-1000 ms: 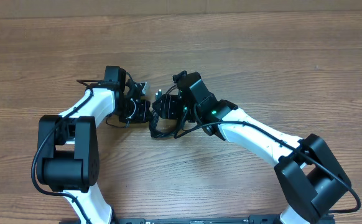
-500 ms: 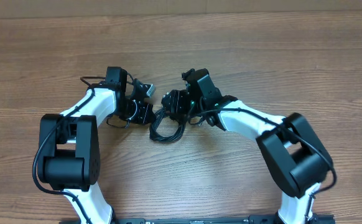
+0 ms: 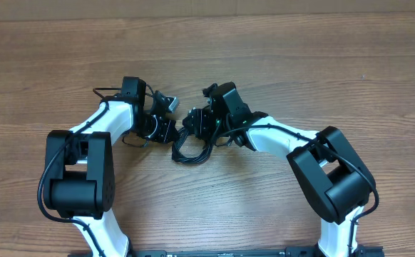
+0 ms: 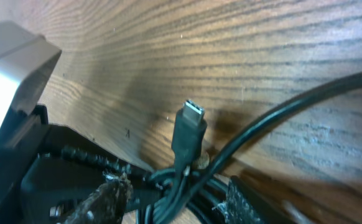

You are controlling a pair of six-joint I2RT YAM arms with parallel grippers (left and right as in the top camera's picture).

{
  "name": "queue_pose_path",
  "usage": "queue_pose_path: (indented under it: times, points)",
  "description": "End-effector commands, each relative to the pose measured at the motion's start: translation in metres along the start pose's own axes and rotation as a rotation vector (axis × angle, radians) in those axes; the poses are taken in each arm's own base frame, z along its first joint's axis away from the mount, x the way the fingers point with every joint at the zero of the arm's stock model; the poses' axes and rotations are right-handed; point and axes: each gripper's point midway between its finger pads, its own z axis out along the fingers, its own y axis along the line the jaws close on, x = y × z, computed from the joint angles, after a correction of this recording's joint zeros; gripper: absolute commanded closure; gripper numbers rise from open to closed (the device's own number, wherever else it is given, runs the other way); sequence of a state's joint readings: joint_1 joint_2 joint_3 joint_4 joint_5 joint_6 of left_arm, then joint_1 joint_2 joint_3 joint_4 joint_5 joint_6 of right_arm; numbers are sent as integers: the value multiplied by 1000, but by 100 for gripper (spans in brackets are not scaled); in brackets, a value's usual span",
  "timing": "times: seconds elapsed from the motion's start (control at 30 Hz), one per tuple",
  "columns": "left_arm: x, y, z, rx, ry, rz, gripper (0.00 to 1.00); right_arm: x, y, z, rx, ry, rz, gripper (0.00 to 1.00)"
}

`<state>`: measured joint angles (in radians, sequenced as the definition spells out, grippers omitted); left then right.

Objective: Untangle cables

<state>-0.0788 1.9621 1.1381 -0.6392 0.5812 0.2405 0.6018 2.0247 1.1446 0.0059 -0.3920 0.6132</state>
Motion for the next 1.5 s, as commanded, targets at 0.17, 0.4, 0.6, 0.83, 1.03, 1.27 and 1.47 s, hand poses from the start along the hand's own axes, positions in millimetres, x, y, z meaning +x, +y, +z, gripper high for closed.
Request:
queue_pose_path:
  times: [0.17,0.4,0.6,0.83,1.03,1.27,1.47]
  points:
    - [1,-11,6,64,6,27,96,-6,2,15,0,-40,-38,50]
    - [3,-2,6,15,19,21,96,-5,3,13,-13,-28,-31,92]
    - [1,2,6,-10,13,-24,96,-12,19,-16,-129,33,24,96]
    - [-3,-3,6,21,-2,-60,95,18,8,-18,-58,144,73,96]
    - [-4,-3,4,23,-4,-63,96,27,9,-12,-19,143,43,96]
    - [-7,-3,3,21,-10,-97,96,39,17,-9,-24,173,21,96]
    - [-7,-2,3,14,-7,-96,96,20,30,-13,-74,116,-16,91]
